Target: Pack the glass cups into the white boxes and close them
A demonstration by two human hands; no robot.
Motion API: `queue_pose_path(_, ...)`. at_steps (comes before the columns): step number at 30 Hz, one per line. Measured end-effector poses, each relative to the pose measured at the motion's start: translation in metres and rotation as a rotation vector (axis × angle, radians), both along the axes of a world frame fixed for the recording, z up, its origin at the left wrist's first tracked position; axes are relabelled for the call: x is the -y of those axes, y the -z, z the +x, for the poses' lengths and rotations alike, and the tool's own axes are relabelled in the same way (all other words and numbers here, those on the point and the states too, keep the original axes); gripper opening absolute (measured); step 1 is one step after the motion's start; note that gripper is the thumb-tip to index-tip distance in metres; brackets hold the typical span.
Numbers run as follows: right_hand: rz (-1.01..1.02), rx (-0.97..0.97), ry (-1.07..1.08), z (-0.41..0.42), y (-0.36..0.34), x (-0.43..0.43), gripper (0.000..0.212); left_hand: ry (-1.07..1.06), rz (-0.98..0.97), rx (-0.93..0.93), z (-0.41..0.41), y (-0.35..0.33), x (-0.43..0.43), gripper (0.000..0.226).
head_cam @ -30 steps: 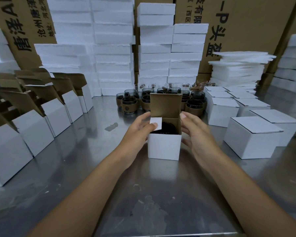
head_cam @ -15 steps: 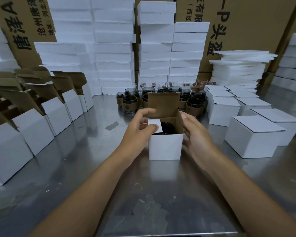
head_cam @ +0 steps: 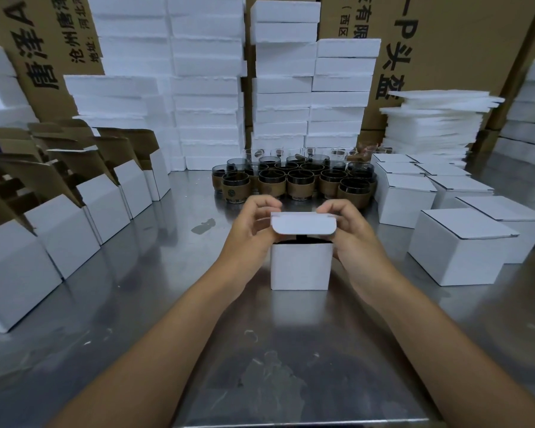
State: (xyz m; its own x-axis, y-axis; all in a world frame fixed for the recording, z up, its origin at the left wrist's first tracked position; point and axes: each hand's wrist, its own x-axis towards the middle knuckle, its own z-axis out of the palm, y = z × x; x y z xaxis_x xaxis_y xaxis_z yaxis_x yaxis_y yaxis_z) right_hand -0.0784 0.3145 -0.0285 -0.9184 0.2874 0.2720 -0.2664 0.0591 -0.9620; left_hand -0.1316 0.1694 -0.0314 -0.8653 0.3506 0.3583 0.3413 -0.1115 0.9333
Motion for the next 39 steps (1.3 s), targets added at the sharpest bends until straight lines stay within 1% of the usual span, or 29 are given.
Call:
queue_pose_path(1, 0.000, 0.011, 0.001, 0.001, 0.000, 0.000, 0.027, 0.000, -0.013, -0.011, 0.000, 0.000, 0.000, 0.020)
queue_pose_path(2, -0.006, 0.018, 0.007, 0.001, 0.000, 0.000, 0.027, -0.008, -0.017, -0.019, -0.001, 0.001, -0.001, 0.020)
queue_pose_path(5, -0.050, 0.042, 0.051, 0.001, -0.003, -0.001, 0.035, -0.021, -0.012, 0.003, -0.003, 0.000, -0.002, 0.026)
queue_pose_path(7, -0.034, 0.011, 0.069, 0.003, -0.006, 0.000, 0.031, -0.031, 0.008, 0.039, -0.004, 0.000, -0.003, 0.030)
queue_pose_path(9, 0.054, -0.078, 0.044, 0.006, -0.004, 0.003, 0.020, -0.023, 0.028, 0.051, -0.004, 0.000, -0.002, 0.025)
queue_pose_path(11, 0.200, -0.120, 0.020, 0.009, 0.000, 0.005, 0.031, 0.018, 0.057, 0.042, -0.003, 0.002, -0.001, 0.025)
queue_pose_path(12, 0.262, -0.117, 0.033, 0.009, 0.002, 0.006, 0.033, 0.039, 0.056, 0.033, -0.002, 0.003, 0.000, 0.030)
queue_pose_path(13, 0.301, -0.113, 0.056, 0.009, 0.003, 0.006, 0.030, 0.053, 0.043, 0.022, -0.002, 0.003, 0.000, 0.033)
queue_pose_path(15, 0.324, -0.123, 0.082, 0.008, 0.004, 0.006, 0.023, 0.057, 0.020, -0.011, -0.001, 0.004, 0.000, 0.033)
queue_pose_path(18, 0.385, -0.135, 0.081, 0.008, 0.003, 0.005, 0.021, 0.009, 0.029, -0.023, -0.006, 0.005, -0.001, 0.018)
queue_pose_path(21, 0.436, -0.162, 0.087, 0.008, 0.004, 0.006, 0.021, 0.010, 0.050, -0.021, -0.008, 0.006, -0.001, 0.012)
queue_pose_path(25, 0.488, -0.193, 0.103, 0.009, 0.004, 0.007, 0.012, 0.007, 0.050, -0.004, -0.008, 0.006, -0.001, 0.016)
queue_pose_path(28, 0.465, -0.206, 0.119, 0.009, 0.003, 0.008, 0.005, -0.044, 0.000, -0.053, -0.005, 0.005, -0.002, 0.017)
queue_pose_path(32, 0.423, -0.216, 0.135, 0.007, 0.003, 0.008, 0.006, -0.065, -0.027, -0.095, -0.001, 0.003, -0.004, 0.021)
queue_pose_path(34, 0.420, -0.212, 0.127, 0.007, 0.004, 0.006, 0.005, -0.061, -0.027, -0.073, -0.001, 0.003, -0.003, 0.018)
queue_pose_path(37, 0.440, -0.177, 0.092, 0.006, 0.006, 0.003, 0.010, -0.033, -0.028, -0.017, -0.004, 0.004, 0.001, 0.012)
queue_pose_path(39, 0.447, -0.166, 0.075, 0.006, 0.007, 0.002, 0.008, -0.013, -0.018, 0.013, -0.004, 0.005, 0.002, 0.013)
